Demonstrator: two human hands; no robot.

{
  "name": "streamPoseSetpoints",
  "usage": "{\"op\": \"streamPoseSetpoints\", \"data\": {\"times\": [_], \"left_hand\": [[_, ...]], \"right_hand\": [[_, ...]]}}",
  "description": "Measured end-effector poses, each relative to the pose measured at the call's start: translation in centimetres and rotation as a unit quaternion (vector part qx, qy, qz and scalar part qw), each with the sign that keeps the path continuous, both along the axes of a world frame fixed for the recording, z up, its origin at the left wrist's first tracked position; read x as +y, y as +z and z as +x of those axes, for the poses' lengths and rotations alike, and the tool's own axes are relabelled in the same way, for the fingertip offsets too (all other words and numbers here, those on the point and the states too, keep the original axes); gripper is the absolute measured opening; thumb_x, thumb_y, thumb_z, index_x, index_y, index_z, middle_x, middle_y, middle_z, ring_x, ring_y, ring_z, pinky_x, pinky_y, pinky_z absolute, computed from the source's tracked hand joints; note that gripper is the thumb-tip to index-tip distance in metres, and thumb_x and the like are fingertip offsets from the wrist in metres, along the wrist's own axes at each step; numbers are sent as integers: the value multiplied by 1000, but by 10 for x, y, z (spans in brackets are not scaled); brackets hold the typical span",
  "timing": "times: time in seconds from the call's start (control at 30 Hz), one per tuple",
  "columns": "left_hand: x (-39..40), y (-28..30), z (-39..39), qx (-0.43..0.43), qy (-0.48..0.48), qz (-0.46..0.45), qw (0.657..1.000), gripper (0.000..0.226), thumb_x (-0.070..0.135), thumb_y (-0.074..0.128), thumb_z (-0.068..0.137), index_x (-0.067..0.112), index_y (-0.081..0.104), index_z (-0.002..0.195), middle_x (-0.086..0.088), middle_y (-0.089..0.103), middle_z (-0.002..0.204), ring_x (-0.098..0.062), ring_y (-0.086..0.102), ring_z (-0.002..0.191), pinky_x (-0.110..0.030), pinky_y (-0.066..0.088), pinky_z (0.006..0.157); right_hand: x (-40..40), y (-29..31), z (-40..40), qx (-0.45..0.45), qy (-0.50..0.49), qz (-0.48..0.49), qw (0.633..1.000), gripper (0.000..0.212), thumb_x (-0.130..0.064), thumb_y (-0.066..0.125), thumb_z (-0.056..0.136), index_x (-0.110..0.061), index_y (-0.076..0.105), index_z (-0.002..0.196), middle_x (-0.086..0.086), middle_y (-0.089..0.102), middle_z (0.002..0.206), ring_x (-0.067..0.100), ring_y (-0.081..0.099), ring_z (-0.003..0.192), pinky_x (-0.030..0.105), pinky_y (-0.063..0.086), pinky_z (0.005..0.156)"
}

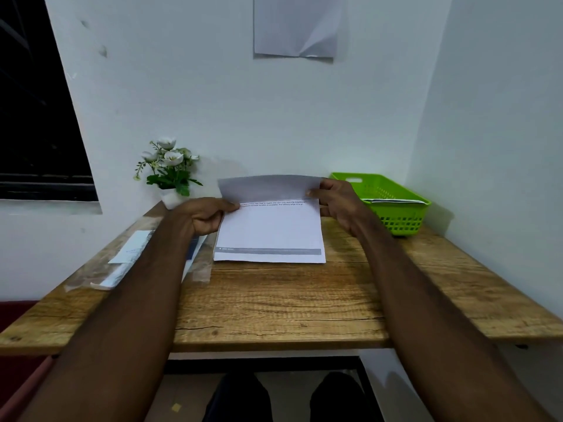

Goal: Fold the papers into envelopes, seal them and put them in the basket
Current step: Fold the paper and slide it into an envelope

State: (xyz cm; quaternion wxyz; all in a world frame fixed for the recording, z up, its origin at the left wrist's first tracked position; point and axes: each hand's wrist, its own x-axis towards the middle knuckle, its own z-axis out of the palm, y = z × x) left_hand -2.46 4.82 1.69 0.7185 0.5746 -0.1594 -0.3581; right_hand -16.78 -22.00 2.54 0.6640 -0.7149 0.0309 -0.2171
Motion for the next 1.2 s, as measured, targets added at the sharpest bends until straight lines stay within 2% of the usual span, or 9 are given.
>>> {"op": "streamPoseSetpoints", "data": {"times": [0.2,0.37,0.43,0.53,0.67,0.77,0.93,1.03,1.2], "left_hand": [[3,4,-3,59,16,-68,996,34,8,29,108,-1,61,107,-19,76,90,-27,77,78,-37,65,68],[3,4,2,67,5,-45,997,48,42,44,107,0,60,126,-21,70,113,-30,68,98,-45,64,70],[0,3,0,20,-3,-14,1000,38,30,54,105,4,59,131,-19,68,124,-27,68,100,-42,64,75],[-5,-1,1,-25,13,4,1000,38,9,52,105,5,56,142,-19,60,140,-26,67,104,-39,63,79],[-7,-2,3,-42,38,-2,998,35,4,51,104,4,57,139,-20,63,135,-27,68,99,-38,64,73],[-6,-2,4,-49,41,-7,998,38,4,50,104,3,55,142,-22,61,135,-28,67,103,-39,62,78],[-7,-2,5,-59,30,-9,998,33,5,52,104,5,60,136,-20,65,129,-27,68,103,-39,64,77],[-8,-2,5,-72,19,-5,997,25,6,54,103,7,65,126,-18,69,123,-26,72,101,-38,65,74],[-8,1,4,-81,2,-16,997,18,7,57,102,9,69,115,-15,78,102,-24,78,87,-36,64,66]], "right_hand": [[1,0,-4,6,-10,-69,998,42,16,55,88,-15,84,93,2,75,121,20,72,112,44,61,89],[5,-1,-9,8,-44,-135,990,41,20,45,92,0,79,103,5,66,137,21,67,119,39,63,86],[7,-1,-10,10,-50,-162,985,37,19,48,93,2,78,107,6,63,141,20,66,120,39,63,86],[8,-1,-13,13,-54,-191,980,37,19,47,93,3,77,109,6,60,144,19,63,123,47,60,92],[12,2,-12,27,-57,-173,983,44,22,41,91,5,76,111,8,60,144,26,64,123,44,62,89],[14,6,-7,-1,-100,-170,980,58,25,31,80,4,76,111,15,68,132,26,64,123,46,59,94],[18,13,4,-62,-172,-216,959,37,5,50,91,-9,80,108,4,77,112,14,69,105,31,56,87],[36,14,18,-57,-164,-346,922,21,-14,63,94,-16,80,106,-3,78,111,11,69,109,34,53,99],[74,15,37,32,-131,-479,867,21,-37,63,93,-26,80,98,-7,77,103,19,67,102,40,53,91]]}}
